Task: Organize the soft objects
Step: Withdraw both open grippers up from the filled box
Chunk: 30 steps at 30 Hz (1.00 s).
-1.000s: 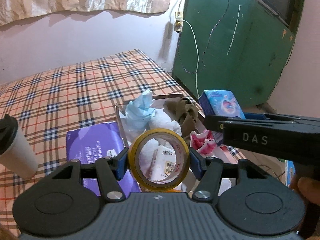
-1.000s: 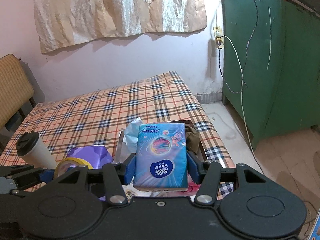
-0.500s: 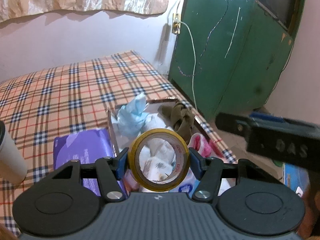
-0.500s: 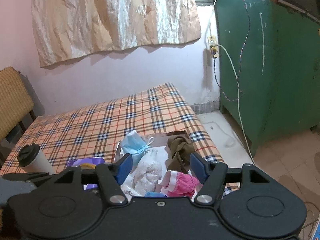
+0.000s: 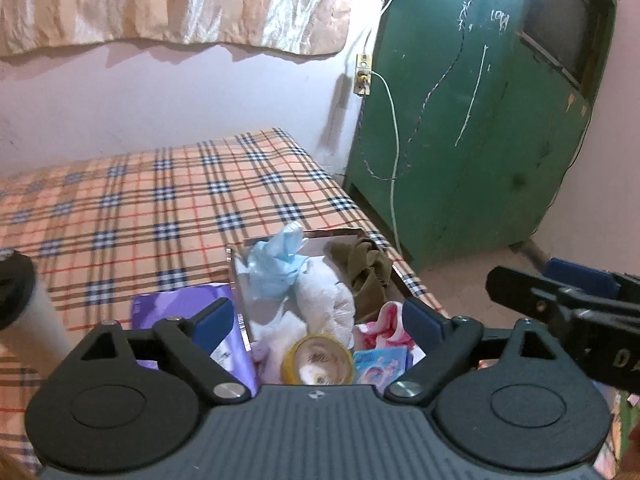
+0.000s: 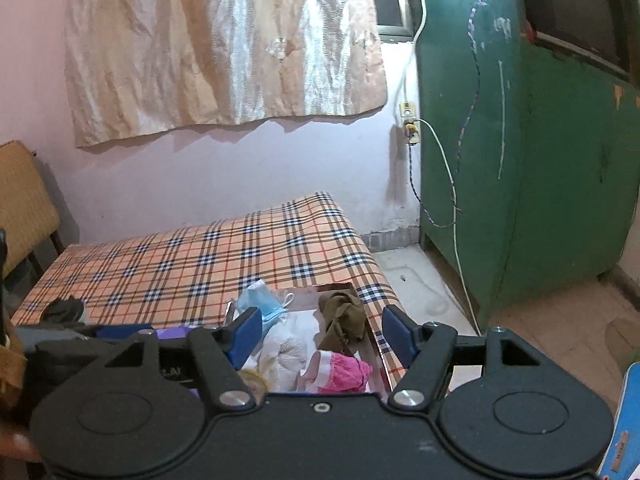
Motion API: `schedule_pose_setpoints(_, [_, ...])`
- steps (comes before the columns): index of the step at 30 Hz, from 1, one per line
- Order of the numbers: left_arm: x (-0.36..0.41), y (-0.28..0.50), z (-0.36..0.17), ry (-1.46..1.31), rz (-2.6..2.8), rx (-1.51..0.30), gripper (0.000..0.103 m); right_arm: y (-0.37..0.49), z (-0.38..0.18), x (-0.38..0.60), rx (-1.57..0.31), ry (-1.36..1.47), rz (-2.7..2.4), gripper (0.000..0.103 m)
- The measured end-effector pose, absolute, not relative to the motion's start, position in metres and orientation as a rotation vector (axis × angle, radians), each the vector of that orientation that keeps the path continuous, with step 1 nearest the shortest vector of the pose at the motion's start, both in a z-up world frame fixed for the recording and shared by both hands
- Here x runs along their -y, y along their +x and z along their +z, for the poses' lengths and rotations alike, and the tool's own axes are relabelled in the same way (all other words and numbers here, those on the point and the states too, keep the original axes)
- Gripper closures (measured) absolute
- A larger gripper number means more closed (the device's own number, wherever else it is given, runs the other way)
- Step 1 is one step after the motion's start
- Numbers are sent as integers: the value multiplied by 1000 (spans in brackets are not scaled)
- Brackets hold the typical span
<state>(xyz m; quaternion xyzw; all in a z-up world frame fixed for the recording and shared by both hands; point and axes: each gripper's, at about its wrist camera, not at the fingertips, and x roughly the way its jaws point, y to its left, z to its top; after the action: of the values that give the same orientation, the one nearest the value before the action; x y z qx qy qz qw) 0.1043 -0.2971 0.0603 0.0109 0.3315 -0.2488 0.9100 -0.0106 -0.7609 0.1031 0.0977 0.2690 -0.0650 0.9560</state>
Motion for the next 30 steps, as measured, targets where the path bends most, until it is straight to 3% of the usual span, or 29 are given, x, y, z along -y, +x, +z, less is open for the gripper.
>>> schedule_pose_setpoints(6, [277, 71, 63, 30, -429, -729, 0, -28, 102, 754, -602, 111, -114, 20])
schedule_pose_setpoints(9, [269, 54, 53, 5, -398, -762, 0, -37, 93, 747, -647, 66, -105, 16])
schedule_pose_setpoints(30, [259, 27, 13, 63, -295, -865, 0, -53, 51, 731, -777, 76, -87, 15])
